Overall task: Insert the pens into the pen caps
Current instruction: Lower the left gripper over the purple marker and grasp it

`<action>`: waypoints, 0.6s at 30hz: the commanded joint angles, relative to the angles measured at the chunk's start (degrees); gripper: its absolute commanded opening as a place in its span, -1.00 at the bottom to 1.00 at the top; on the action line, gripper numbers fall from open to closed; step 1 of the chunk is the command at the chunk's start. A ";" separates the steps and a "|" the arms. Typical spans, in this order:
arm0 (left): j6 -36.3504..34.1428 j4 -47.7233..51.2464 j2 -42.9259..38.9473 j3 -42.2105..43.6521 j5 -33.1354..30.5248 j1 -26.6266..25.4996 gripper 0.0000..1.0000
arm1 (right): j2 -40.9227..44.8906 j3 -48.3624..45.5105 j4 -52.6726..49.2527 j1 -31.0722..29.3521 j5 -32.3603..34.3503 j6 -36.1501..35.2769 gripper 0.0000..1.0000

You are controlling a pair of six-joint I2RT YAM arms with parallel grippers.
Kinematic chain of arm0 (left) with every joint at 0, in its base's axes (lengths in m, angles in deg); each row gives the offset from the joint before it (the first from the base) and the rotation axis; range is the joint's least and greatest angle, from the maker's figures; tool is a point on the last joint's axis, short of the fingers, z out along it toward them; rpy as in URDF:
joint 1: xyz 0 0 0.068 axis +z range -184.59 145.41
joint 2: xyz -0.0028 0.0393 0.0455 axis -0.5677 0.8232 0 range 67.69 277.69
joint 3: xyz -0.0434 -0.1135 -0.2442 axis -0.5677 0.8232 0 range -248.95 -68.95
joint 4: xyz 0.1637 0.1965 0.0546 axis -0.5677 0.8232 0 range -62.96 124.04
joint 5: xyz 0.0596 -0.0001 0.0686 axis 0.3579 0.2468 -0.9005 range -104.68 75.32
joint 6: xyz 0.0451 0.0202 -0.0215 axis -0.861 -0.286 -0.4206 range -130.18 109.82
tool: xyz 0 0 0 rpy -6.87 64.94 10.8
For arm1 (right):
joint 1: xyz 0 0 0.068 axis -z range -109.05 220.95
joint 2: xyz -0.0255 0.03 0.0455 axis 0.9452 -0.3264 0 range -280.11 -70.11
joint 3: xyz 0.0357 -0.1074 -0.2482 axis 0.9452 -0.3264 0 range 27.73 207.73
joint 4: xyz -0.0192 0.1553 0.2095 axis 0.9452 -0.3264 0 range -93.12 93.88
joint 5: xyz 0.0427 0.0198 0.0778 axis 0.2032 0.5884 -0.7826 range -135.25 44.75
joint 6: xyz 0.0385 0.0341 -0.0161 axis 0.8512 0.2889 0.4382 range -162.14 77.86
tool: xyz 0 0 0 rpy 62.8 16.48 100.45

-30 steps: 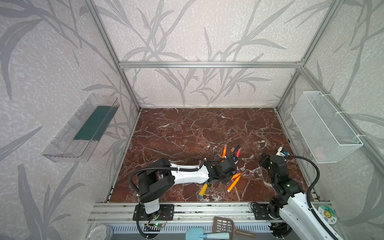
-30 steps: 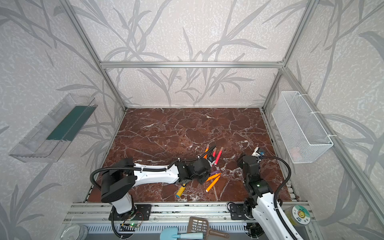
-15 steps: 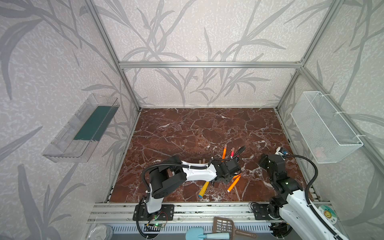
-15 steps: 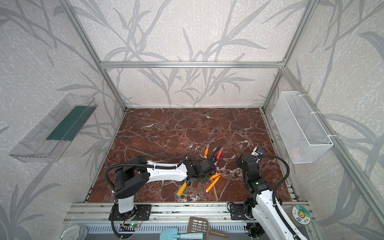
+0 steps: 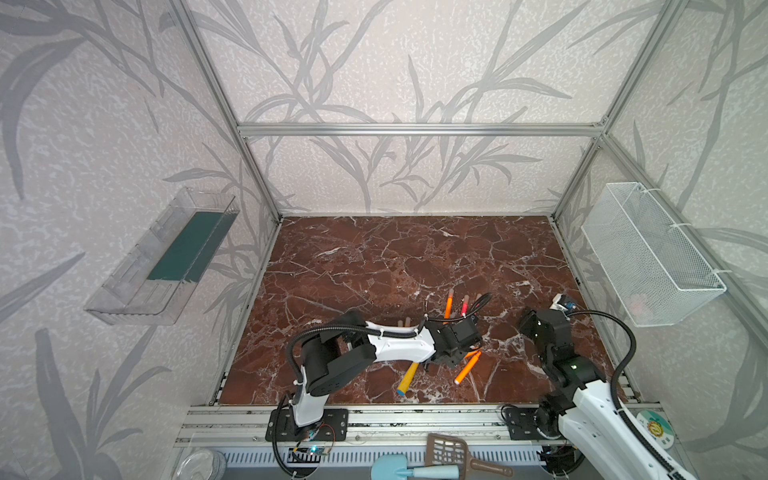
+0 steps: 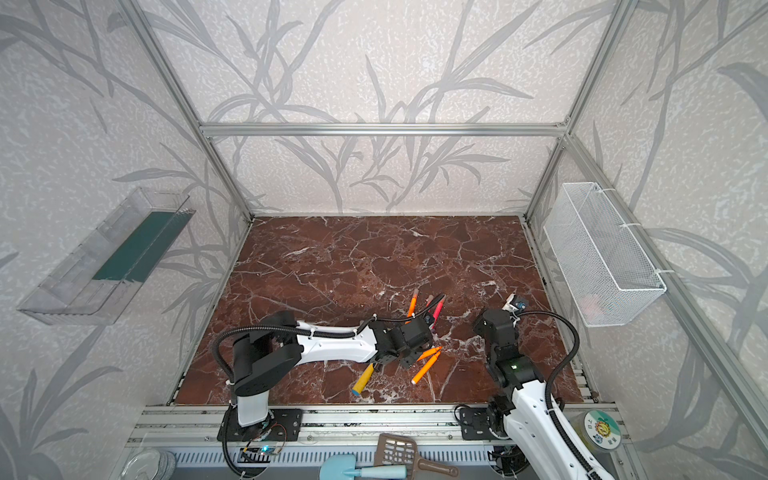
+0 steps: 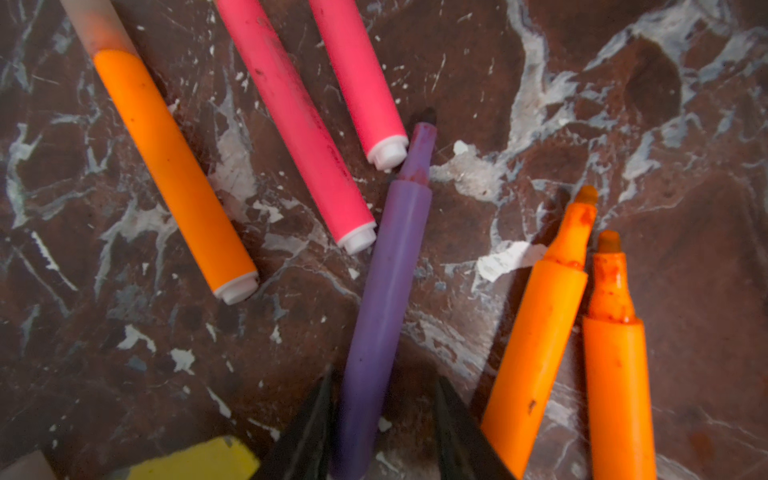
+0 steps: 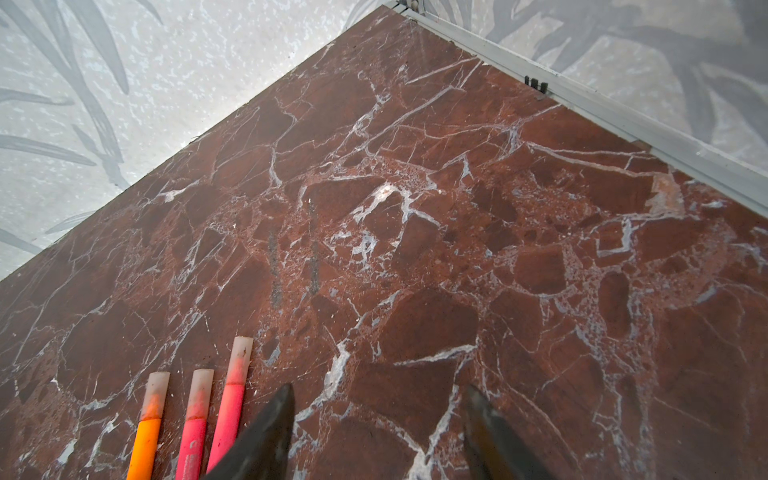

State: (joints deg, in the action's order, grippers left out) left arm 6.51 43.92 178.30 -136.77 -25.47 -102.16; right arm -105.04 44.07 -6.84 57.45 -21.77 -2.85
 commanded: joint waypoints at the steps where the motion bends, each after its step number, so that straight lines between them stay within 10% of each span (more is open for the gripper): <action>1: 0.58 2.92 1.55 -1.92 -1.37 -0.36 -0.28 | 0.31 1.07 -0.88 0.14 0.42 -0.55 0.24; 18: -0.54 3.79 -0.44 -4.26 -2.93 -0.18 -0.90 | 17.93 3.38 -11.35 0.05 -15.34 2.48 0.23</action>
State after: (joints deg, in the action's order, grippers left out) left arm 6.71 46.22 179.98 -139.63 -26.95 -102.21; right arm -89.57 46.67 -14.69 57.45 -31.63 -2.02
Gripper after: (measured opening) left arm 0.145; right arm 0.616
